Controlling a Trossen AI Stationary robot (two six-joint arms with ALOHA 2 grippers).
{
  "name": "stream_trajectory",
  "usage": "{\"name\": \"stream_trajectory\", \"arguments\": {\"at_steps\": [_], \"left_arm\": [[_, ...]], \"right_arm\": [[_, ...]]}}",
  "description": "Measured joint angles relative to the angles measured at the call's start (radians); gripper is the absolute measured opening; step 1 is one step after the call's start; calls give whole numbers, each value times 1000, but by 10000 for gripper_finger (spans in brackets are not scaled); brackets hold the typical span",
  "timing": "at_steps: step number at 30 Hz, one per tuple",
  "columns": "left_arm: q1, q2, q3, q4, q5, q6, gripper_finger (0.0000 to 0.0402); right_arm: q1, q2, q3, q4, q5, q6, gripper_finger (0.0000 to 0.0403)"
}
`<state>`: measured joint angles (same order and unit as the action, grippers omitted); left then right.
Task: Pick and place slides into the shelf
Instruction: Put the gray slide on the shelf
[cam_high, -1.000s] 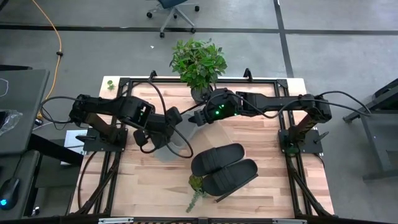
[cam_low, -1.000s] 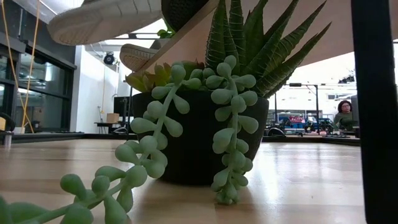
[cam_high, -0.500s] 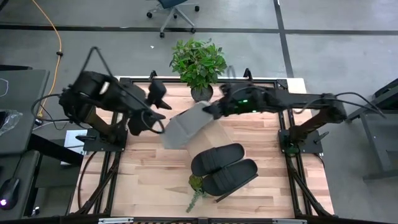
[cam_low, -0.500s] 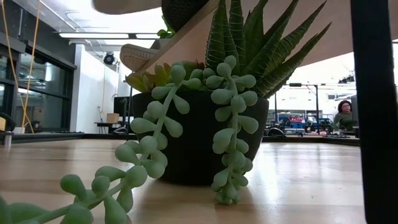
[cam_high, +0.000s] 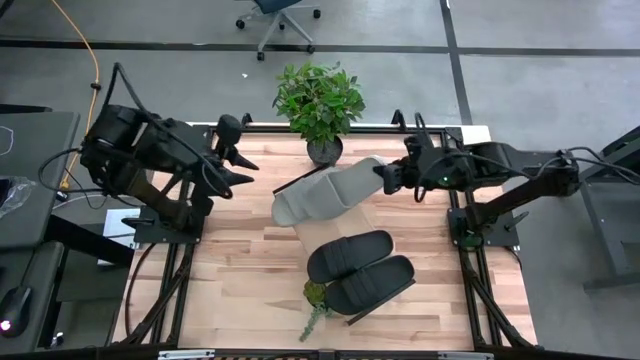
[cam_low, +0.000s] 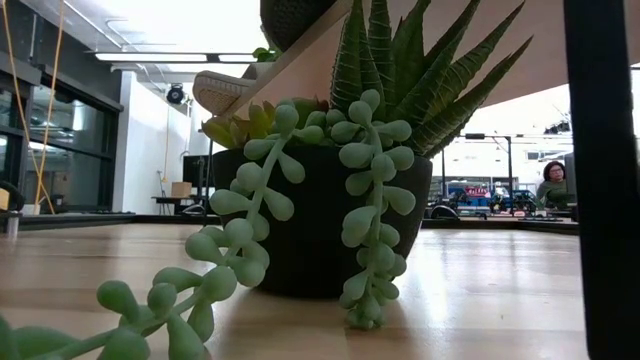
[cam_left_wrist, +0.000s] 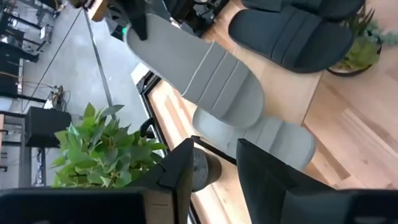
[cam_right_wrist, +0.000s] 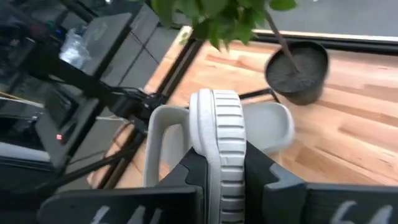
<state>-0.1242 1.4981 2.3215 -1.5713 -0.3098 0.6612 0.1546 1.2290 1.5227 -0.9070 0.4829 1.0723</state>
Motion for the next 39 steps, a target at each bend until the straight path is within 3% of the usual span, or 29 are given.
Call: {"name": "stream_trajectory", "arguments": {"at_steps": [10, 17, 22, 27, 31, 39], "left_arm": [[0, -82, -1, 0, 1, -106, 66], [0, -170, -1, 0, 3, -230, 50], [0, -208, -1, 0, 3, -251, 49], [0, -215, -1, 0, 3, -251, 46], [0, -204, -1, 0, 3, -251, 46], [0, -190, -2, 1, 34, -252, 46]], "right_arm": [[98, 1, 0, -98, 38, 46, 24], [247, 2, 0, -255, 232, 251, 23], [305, 2, 0, -377, 278, 390, 23], [308, 2, -2, -398, 297, 412, 23], [287, -30, -122, -284, 296, 420, 23], [275, -260, -561, 272, 241, 408, 23]]}}
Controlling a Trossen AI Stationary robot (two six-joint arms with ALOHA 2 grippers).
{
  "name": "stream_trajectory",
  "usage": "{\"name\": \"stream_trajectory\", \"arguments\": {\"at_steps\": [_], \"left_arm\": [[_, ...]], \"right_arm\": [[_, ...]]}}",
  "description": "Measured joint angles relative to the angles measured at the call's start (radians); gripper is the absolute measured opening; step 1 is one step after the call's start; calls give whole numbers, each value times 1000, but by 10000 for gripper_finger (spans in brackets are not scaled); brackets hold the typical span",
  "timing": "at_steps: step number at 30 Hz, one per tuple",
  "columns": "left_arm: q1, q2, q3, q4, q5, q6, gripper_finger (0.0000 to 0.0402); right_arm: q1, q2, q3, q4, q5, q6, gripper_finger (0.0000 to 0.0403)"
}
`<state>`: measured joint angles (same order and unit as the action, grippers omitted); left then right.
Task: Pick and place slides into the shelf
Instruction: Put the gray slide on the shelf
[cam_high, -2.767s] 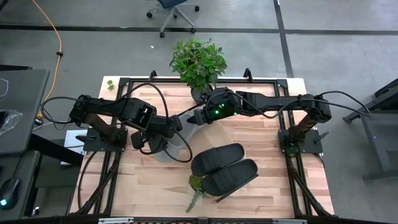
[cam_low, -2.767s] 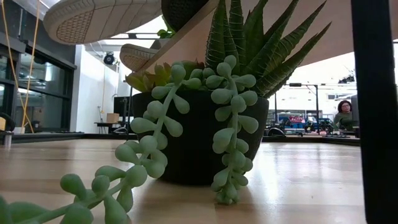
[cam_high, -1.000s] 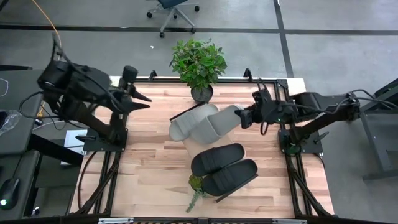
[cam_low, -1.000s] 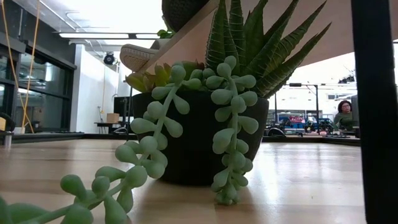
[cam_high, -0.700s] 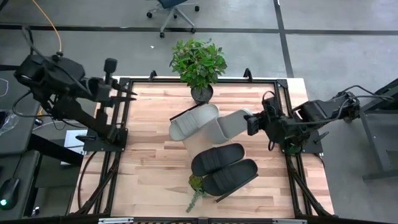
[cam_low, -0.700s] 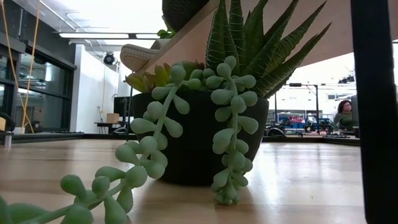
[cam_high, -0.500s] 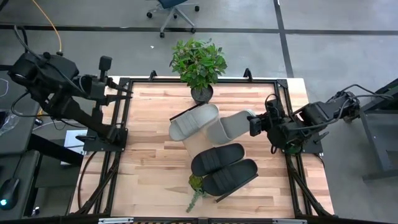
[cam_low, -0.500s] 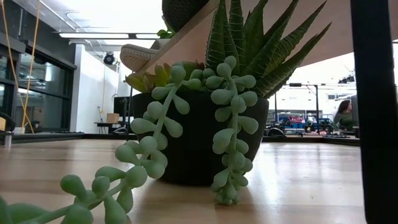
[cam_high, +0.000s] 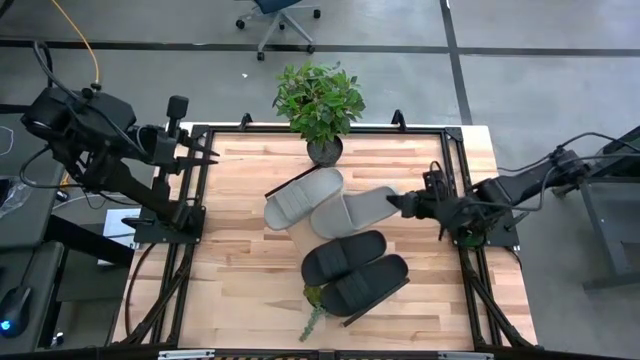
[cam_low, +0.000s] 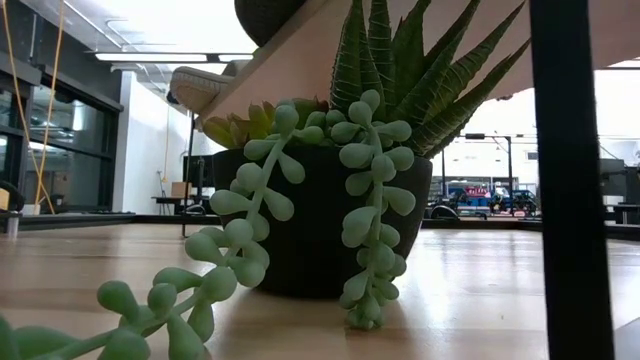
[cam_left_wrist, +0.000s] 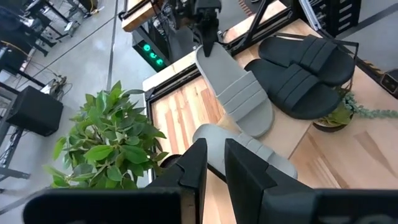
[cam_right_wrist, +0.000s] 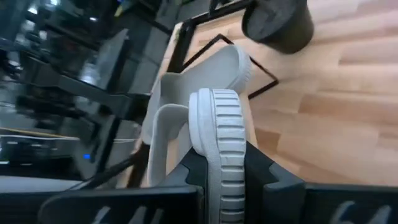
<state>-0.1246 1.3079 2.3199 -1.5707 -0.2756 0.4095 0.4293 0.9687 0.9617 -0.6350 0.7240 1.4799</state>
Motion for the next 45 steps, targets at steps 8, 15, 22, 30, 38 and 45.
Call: {"name": "stream_trajectory", "arguments": {"at_steps": [8, 15, 22, 30, 38, 45], "left_arm": [[0, -24, -108, 1, 3, -37, 46], [0, -36, -345, 0, 34, -80, 46], [0, -35, -639, 160, 119, -112, 46], [0, -35, -877, 329, 197, -148, 46], [0, -36, -943, 350, 192, -179, 46], [0, -35, -974, 350, 256, -179, 46]], "right_arm": [[-60, -203, -246, 234, -100, -22, 22], [-189, -245, -274, 253, -250, -105, 22], [-327, -210, -274, 260, -424, -183, 22], [-442, -149, -274, 328, -576, -271, 22], [-504, -119, -274, 357, -657, -309, 22], [-515, -97, -274, 359, -673, -311, 22]]}}
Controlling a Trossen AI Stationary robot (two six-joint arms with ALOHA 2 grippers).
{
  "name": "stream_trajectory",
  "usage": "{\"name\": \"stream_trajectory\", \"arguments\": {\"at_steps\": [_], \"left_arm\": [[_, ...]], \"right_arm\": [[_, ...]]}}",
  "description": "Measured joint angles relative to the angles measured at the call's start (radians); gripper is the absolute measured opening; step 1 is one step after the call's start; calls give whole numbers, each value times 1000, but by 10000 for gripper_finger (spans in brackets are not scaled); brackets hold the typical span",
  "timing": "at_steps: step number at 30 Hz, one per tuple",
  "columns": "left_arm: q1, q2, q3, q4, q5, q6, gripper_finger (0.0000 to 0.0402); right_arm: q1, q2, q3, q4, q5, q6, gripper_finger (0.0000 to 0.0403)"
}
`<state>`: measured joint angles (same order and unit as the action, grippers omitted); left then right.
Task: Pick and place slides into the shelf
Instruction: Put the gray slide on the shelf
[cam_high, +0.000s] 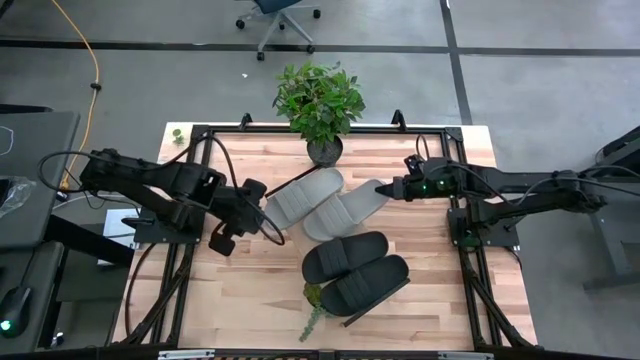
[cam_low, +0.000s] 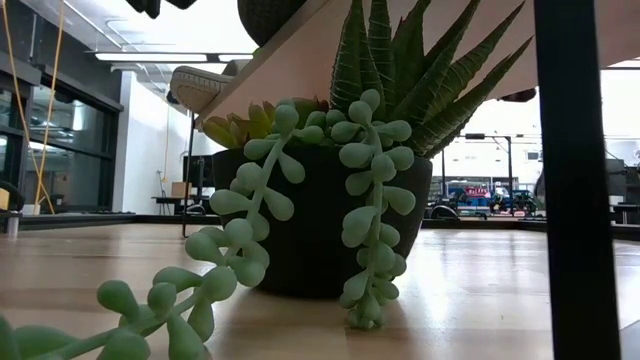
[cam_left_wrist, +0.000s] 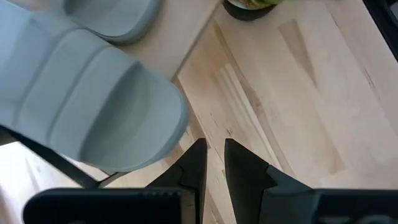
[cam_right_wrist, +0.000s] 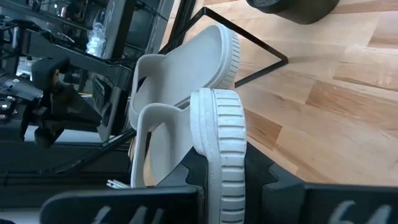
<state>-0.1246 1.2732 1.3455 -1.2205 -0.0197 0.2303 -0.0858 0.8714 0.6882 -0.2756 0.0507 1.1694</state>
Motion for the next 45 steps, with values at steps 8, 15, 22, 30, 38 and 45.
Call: {"name": "stream_trajectory", "arguments": {"at_steps": [8, 15, 22, 30, 38, 45], "left_arm": [[0, 0, -83, 69, 23, 0, 46], [0, 0, -147, 147, 43, -6, 46], [0, 0, -176, 172, 47, -6, 46], [0, 0, -223, 182, 38, -4, 46], [1, 7, -230, 202, -10, 4, 46], [19, 8, -230, 251, -29, 23, 46]], "right_arm": [[0, 35, 0, 16, -18, 0, 21], [0, 43, 1, 41, -27, 0, 21], [1, 57, 1, 55, -30, 3, 21], [0, 90, 1, 66, -36, 4, 21], [1, 106, 1, 89, -43, 4, 21], [1, 106, 1, 87, -43, 11, 21]]}}
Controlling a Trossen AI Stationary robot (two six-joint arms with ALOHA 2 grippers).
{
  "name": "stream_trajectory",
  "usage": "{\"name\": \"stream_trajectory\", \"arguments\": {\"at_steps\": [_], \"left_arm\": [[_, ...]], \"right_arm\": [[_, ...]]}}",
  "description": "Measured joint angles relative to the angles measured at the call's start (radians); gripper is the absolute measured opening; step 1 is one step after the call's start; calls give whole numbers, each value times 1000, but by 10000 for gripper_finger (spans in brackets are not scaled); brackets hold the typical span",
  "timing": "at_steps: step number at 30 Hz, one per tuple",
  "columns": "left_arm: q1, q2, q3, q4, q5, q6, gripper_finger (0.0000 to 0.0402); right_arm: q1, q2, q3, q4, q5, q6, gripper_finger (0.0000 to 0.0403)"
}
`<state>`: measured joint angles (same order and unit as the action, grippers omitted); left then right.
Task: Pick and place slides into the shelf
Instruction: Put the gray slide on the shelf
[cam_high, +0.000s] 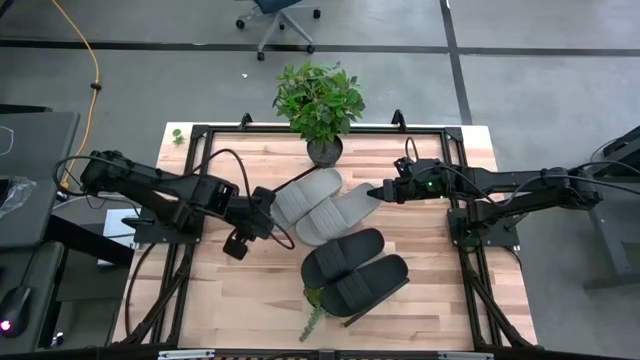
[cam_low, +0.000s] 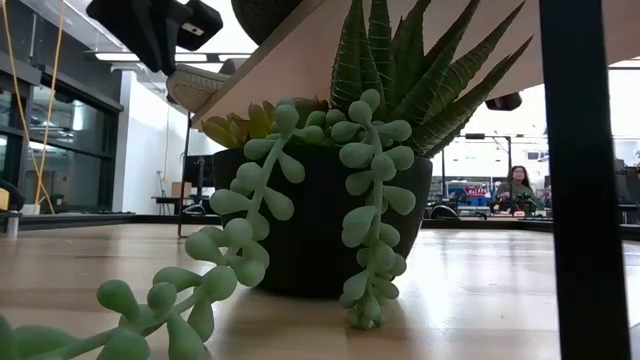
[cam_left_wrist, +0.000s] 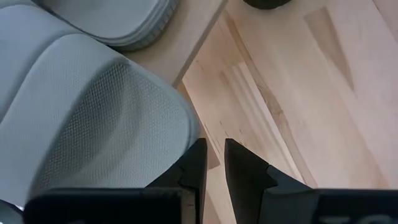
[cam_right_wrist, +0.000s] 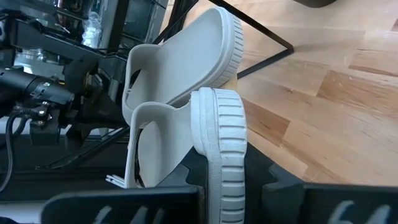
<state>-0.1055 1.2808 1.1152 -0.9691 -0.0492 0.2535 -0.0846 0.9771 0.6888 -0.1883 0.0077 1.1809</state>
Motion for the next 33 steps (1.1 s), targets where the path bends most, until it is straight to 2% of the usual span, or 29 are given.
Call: {"name": "stream_trajectory", "arguments": {"at_steps": [9, 15, 20, 33], "left_arm": [[84, 0, 0, 4, 48, 47, 43], [86, 0, 0, 10, 68, 56, 9], [87, 0, 0, 17, 72, 76, 9], [86, 0, 1, 19, 83, 82, 5]], "right_arm": [[0, 0, 0, 2, 0, 7, 21], [1, 1, 0, 12, -5, 7, 21], [0, 49, 0, 58, -49, 12, 21], [0, 169, 0, 166, -79, 17, 30]]}}
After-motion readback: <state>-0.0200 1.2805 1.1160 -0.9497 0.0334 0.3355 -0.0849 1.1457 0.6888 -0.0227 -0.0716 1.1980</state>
